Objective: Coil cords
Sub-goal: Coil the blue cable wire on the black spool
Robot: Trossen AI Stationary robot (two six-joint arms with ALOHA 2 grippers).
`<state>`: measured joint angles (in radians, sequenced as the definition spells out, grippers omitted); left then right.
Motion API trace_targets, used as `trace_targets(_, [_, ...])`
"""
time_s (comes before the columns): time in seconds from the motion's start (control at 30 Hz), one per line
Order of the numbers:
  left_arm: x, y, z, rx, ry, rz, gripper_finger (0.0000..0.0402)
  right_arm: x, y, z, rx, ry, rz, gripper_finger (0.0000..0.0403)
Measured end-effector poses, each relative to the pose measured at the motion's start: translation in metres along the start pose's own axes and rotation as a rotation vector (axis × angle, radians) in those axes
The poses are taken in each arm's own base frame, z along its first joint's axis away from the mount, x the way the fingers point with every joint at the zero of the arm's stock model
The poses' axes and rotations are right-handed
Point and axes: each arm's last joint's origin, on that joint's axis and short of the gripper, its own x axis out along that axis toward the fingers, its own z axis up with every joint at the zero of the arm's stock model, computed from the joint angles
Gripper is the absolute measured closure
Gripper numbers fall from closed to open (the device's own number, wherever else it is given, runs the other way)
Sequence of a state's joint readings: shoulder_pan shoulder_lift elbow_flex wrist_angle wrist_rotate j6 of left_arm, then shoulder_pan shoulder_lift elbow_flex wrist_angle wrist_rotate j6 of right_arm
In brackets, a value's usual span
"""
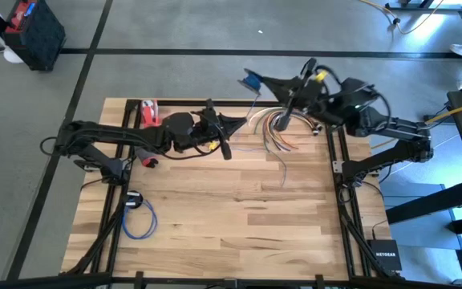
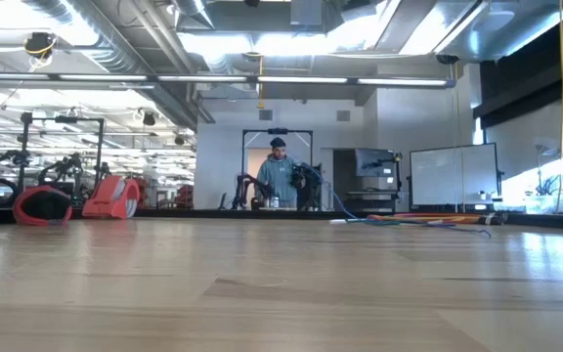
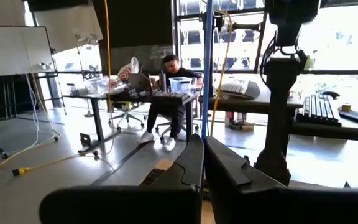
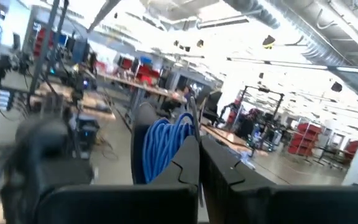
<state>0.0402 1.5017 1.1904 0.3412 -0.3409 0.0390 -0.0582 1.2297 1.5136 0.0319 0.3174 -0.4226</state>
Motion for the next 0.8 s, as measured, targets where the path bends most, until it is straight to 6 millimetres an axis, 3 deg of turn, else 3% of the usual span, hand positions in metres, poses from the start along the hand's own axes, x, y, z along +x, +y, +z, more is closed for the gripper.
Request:
trace_targets(0.13, [0.000, 0.000, -0.002, 0.027, 0.010, 0.001, 0.0400, -0.005, -0.009, 0.019, 0.038, -0.033, 0.022, 0.0397])
trace_targets(0.27, [0.000, 0.000, -0.003, 0.035, 0.017, 0.002, 0.0400, -0.008, -0.013, 0.024, 0.026, 0.005, 0.045, 0.0397])
trace_targets(0.57, [-0.003, 0.014, -0.008, 0.095, 0.128, 0.095, 0.0401, -0.013, -0.006, 0.007, -0.040, 0.193, 0.136, 0.0397])
trace_targets(0.8, [-0.029, 0.042, 0.019, 0.080, 0.112, 0.213, 0.0401, -0.022, 0.000, -0.015, -0.149, 0.414, 0.247, 0.0397])
